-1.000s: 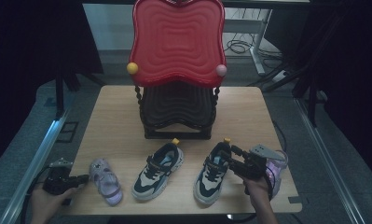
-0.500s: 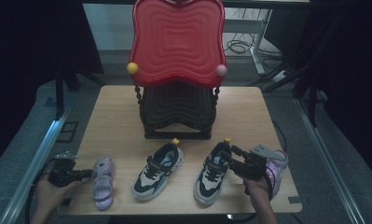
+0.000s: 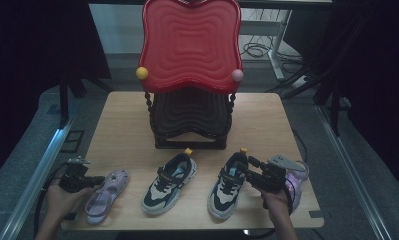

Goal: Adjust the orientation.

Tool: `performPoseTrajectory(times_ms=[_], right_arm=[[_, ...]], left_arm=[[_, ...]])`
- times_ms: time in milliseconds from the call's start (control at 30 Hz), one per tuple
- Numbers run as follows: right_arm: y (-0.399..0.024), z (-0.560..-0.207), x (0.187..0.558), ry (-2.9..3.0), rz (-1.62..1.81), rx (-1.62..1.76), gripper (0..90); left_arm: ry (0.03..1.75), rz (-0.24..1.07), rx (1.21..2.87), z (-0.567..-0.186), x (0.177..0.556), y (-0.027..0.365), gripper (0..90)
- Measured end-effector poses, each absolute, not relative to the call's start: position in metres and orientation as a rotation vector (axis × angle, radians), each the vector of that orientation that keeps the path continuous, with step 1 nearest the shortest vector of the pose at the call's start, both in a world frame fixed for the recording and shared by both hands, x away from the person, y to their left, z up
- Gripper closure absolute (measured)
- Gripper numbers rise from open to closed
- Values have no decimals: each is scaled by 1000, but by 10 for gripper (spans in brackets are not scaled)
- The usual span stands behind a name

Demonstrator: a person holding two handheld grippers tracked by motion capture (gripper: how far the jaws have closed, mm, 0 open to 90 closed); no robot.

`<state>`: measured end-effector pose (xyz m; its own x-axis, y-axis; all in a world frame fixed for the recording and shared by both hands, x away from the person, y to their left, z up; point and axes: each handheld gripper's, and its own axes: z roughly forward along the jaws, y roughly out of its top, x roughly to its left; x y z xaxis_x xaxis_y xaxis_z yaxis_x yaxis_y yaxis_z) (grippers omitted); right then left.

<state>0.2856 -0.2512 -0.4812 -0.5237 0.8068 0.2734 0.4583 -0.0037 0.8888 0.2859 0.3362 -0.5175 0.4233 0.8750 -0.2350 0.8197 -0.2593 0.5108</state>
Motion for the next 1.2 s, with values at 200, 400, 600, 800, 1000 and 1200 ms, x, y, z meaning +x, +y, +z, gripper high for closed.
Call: performPoseTrajectory(times_ms=[200,400,600,800,1000,1200], right_arm=[[-252,-481,286,1961,1538,1322,441],[-252,-478,288,1948,1552,1319,441],[-253,-475,287,1957,1571,1285,436],[-255,-472,282,1981,1615,1243,415],[-257,-473,284,2025,1589,1236,378],[-255,-474,284,2043,1538,1224,372]], left_arm=[[1419,124,2106,-516,290,336,877],[1422,303,1986,-494,288,342,596],[1254,386,1890,-449,270,316,443],[1189,348,1878,-430,269,298,426],[1144,303,1822,-424,264,287,414],[1122,283,1832,-427,260,281,406]])
